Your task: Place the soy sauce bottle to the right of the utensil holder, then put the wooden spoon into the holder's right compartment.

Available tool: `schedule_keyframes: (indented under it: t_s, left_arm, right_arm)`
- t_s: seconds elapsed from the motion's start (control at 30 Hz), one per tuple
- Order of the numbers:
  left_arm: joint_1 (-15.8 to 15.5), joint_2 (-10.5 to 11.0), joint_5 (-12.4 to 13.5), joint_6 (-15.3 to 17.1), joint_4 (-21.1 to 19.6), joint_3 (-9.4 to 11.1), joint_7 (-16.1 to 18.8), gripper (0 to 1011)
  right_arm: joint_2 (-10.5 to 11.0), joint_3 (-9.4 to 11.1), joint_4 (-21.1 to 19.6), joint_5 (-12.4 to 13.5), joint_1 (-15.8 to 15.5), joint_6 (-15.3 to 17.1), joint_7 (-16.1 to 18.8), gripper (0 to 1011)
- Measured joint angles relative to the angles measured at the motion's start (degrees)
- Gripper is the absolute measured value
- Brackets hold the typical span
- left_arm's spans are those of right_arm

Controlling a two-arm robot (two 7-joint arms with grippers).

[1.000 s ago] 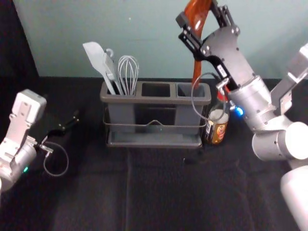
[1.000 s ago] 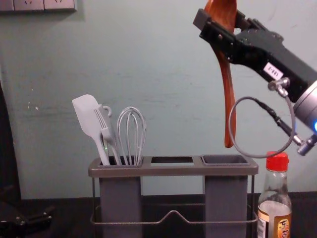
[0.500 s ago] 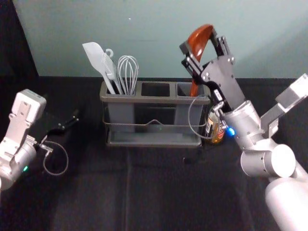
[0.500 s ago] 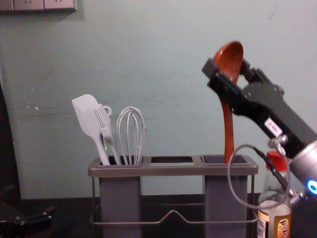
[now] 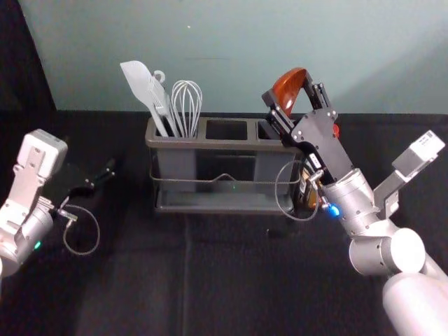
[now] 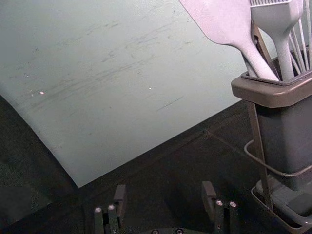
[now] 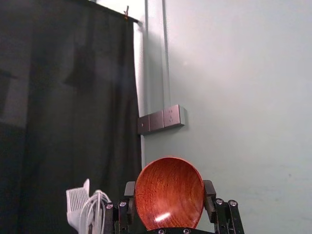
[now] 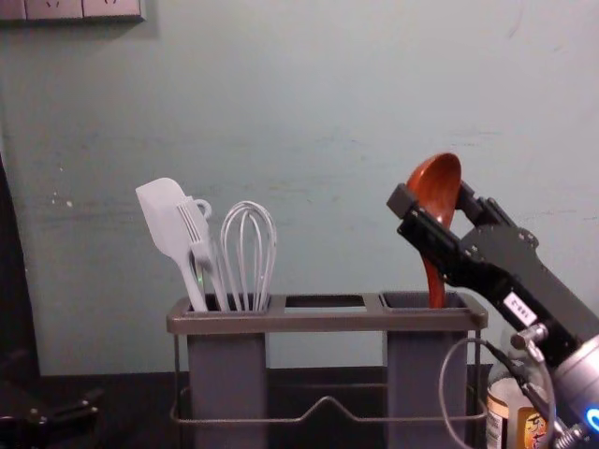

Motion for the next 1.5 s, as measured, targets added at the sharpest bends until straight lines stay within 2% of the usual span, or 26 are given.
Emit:
schedule_keyframes:
  t_s: [0.3, 0.47, 0.53, 0.7, 0.8, 0.9, 1.1, 1.13, 1.17, 1.2, 1.27, 1.3, 1.37, 1.4, 1.47, 1.5]
  left_arm:
    - [0.0, 0.0, 0.0, 0.0, 0.0, 0.0, 0.0, 1000]
    - [0.0, 0.0, 0.0, 0.0, 0.0, 0.0, 0.0, 1000]
    - [0.0, 0.0, 0.0, 0.0, 0.0, 0.01, 0.0, 1000]
    - [0.0, 0.0, 0.0, 0.0, 0.0, 0.0, 0.0, 1000]
    - [0.0, 0.0, 0.0, 0.0, 0.0, 0.01, 0.0, 1000]
    - [0.0, 0.0, 0.0, 0.0, 0.0, 0.01, 0.0, 1000]
    - [0.0, 0.0, 0.0, 0.0, 0.0, 0.0, 0.0, 1000]
    - [0.0, 0.0, 0.0, -0.01, 0.0, 0.01, 0.0, 1000]
    - [0.0, 0.0, 0.0, 0.0, 0.0, 0.01, 0.0, 1000]
    - [0.0, 0.0, 0.0, 0.0, 0.0, 0.01, 0.0, 1000]
    - [0.0, 0.0, 0.0, 0.0, 0.0, 0.01, 0.0, 1000]
    - [0.0, 0.0, 0.0, 0.0, 0.0, 0.0, 0.0, 1000]
    - [0.0, 0.0, 0.0, 0.0, 0.0, 0.0, 0.0, 1000]
    - [0.0, 0.0, 0.0, -0.01, 0.0, 0.0, 0.0, 1000]
    - [0.0, 0.0, 0.0, 0.0, 0.0, 0.01, 0.0, 1000]
    - [0.0, 0.0, 0.0, 0.0, 0.0, 0.0, 0.0, 1000]
  right_arm:
    - [-0.39, 0.61, 1.56, -0.27, -0.06, -0.57, 0.61, 840]
    - [-0.7, 1.07, 1.46, -0.21, -0.18, -0.79, 0.69, 956]
    - [-0.8, 1.42, 0.24, 0.01, -0.33, -0.8, 0.64, 998]
    - [-0.4, 2.45, -5.11, 0.67, -0.89, -0.7, -0.11, 1002]
    - [0.53, 3.39, -9.55, 0.84, -1.3, -0.08, -1.27, 1002]
    - [1.3, 4.18, -11.54, 0.83, -1.57, 0.27, -2.2, 1002]
    - [3.61, 6.99, -14.16, -1.3, -2.55, 0.82, -5.74, 1002]
    - [4.3, 7.74, -14.56, -2.76, -3.04, 1.63, -7.56, 1002]
    - [4.3, 7.74, -14.56, -2.76, -3.04, 1.63, -7.56, 1002]
    - [4.9, 8.48, -15.05, -4.99, -3.63, 2.7, -9.88, 1002]
    - [5.49, 9.26, -15.58, -7.42, -4.34, 3.87, -12.39, 1002]
    - [5.98, 9.99, -16.13, -10.04, -5.03, 5.24, -15.09, 1002]
    - [6.37, 10.58, -16.79, -12.94, -5.78, 6.97, -18.0, 1002]
    - [6.73, 11.12, -17.44, -16.1, -6.6, 9.25, -21.13, 1002]
    - [6.97, 11.56, -18.09, -18.85, -7.31, 12.11, -24.08, 1002]
    - [7.13, 11.92, -18.67, -20.92, -8.01, 15.04, -26.64, 1002]
